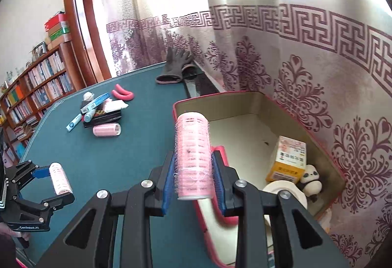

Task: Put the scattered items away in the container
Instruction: 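Drop the roller into the red tin with the right tool while the left tool drops its roller there, then grasp another pink hair roller from the table with the right tool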

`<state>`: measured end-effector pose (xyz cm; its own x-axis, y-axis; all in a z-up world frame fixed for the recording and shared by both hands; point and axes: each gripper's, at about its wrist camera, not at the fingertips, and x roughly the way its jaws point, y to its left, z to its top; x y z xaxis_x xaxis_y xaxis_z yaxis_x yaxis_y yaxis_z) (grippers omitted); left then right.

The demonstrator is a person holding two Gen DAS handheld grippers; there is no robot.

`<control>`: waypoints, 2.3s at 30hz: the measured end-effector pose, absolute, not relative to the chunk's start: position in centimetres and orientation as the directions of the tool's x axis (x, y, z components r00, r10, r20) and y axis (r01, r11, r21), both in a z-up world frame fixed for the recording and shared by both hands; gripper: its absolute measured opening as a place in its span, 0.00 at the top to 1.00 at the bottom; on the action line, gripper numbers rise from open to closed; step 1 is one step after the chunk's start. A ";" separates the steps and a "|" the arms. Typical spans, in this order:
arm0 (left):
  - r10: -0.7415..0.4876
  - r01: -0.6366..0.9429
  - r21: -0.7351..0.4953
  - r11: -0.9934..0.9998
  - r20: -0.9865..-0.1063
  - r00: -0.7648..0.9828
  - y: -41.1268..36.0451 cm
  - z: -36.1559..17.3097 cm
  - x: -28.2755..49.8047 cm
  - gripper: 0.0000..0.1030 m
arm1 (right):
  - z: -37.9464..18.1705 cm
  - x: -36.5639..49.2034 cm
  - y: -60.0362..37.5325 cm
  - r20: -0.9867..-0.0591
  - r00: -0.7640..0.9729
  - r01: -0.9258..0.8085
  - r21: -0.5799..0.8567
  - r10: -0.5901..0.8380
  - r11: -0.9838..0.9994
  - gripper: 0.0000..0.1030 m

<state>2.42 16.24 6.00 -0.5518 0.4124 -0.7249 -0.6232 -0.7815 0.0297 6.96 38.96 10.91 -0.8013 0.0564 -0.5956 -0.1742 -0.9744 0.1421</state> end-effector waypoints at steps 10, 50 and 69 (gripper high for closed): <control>0.524 -0.648 -0.107 -0.754 -0.692 -0.496 21.5 9.4 0.3 0.29 | 9.4 8.0 43.2 -0.604 -0.796 -0.204 0.210 0.037 -0.956 0.69; 0.456 -0.568 -0.088 -0.818 -0.703 -0.547 28.4 8.5 -5.7 0.03 | 9.7 7.9 44.1 -0.561 -0.827 -0.184 0.238 0.020 -0.954 0.27; 0.312 -0.289 -0.163 -0.943 -0.729 -0.609 13.7 6.1 -8.0 0.03 | 11.0 5.6 36.8 -0.557 -0.829 -0.077 0.190 -0.043 -0.979 0.23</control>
